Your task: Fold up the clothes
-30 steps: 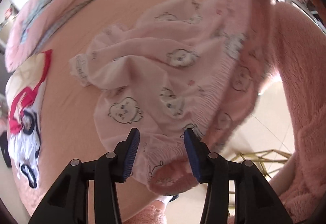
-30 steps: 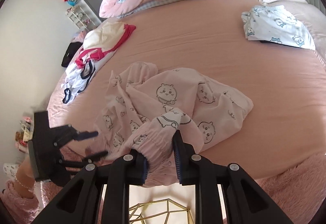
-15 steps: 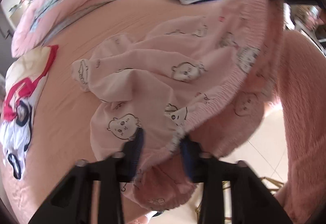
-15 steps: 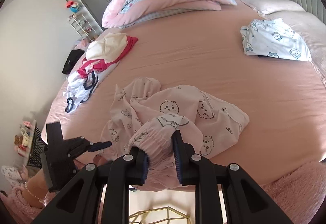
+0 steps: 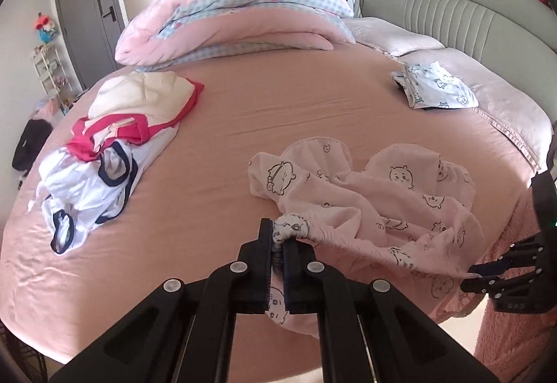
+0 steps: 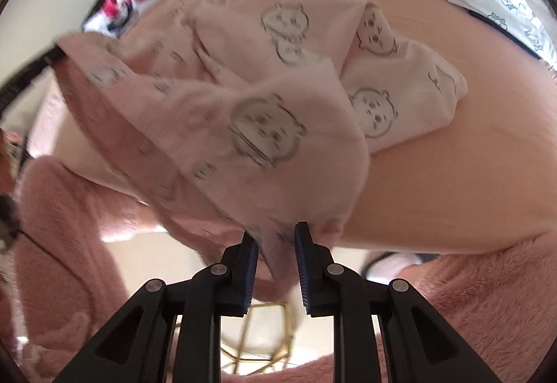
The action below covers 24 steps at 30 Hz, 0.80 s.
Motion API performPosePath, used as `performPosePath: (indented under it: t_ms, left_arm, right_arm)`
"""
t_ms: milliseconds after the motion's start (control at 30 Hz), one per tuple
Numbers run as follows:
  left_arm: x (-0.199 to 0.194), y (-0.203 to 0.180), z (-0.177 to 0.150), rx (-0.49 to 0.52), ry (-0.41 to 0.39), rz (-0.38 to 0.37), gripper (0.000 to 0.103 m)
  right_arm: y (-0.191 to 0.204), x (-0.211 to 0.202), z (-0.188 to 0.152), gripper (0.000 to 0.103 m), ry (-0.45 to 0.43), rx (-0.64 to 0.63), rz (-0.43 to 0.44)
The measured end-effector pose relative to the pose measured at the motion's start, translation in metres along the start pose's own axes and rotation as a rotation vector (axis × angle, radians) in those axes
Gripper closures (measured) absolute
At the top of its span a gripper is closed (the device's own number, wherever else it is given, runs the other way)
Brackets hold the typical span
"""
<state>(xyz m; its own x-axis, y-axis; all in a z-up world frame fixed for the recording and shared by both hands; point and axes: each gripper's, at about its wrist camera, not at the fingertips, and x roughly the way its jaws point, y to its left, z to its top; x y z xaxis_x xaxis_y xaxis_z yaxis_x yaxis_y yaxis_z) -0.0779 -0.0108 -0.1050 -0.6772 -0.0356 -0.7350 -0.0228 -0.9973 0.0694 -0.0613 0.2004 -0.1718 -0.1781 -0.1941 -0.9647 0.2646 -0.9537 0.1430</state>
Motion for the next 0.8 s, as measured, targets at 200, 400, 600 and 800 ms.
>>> performPosePath:
  t_ms: [200,400,600,800]
  left_arm:
    - [0.001,0.005,-0.022,-0.050,0.047,-0.009,0.099]
    - [0.039,-0.004,-0.054,-0.106,0.200,-0.031,0.099]
    - [0.060,-0.008,-0.064,-0.116,0.264,-0.019,0.099]
    - [0.003,0.007,-0.017,-0.130,0.083,-0.100,0.100]
  right_arm:
    - [-0.003,-0.003,-0.014,0.087,-0.075,-0.015,-0.111]
    - [-0.021,-0.041,-0.010,0.094,-0.256,0.078,-0.216]
    - [-0.016,-0.005,-0.017,0.094,-0.089,0.133,-0.068]
    - [-0.031,-0.060,0.008,0.098,-0.242,0.180,-0.033]
